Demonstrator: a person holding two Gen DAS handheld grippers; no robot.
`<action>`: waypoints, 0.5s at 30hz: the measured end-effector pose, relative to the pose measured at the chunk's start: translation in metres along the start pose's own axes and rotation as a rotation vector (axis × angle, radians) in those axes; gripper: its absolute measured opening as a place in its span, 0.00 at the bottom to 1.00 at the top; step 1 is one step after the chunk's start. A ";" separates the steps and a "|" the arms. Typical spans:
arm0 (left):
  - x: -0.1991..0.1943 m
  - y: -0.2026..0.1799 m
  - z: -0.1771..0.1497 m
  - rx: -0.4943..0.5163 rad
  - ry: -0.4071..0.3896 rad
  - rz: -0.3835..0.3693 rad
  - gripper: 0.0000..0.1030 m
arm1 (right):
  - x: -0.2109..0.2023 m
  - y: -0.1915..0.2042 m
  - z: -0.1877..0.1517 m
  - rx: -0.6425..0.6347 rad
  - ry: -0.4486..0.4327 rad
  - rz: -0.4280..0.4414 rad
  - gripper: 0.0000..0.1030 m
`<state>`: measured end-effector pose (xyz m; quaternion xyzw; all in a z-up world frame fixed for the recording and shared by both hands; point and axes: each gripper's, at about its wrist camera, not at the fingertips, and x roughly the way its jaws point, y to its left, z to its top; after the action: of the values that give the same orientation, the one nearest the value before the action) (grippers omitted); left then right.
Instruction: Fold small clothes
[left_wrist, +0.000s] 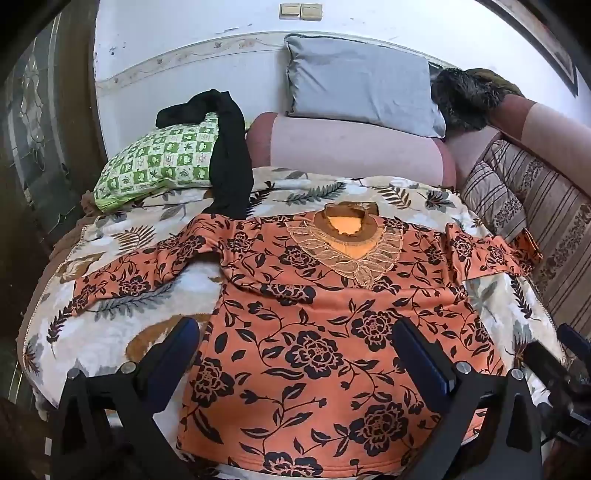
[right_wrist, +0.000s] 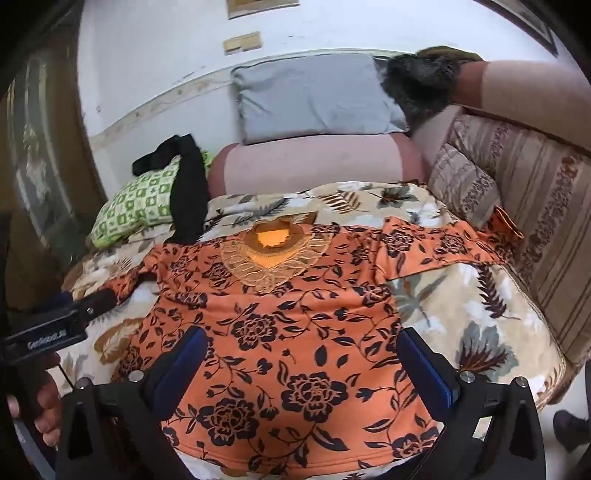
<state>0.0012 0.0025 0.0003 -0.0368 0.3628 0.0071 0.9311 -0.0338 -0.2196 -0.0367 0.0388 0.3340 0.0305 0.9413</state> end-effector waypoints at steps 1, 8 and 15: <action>0.000 0.002 0.001 0.002 0.001 -0.009 1.00 | 0.001 -0.001 0.001 0.009 0.004 0.004 1.00; 0.002 0.002 0.001 0.021 -0.011 0.043 1.00 | 0.000 0.018 -0.001 -0.016 -0.012 0.009 1.00; -0.005 -0.001 -0.007 0.005 -0.028 0.047 1.00 | 0.001 0.024 -0.002 -0.035 -0.026 0.023 1.00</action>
<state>-0.0072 0.0007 -0.0018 -0.0259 0.3506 0.0285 0.9357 -0.0349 -0.1952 -0.0371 0.0267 0.3205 0.0467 0.9457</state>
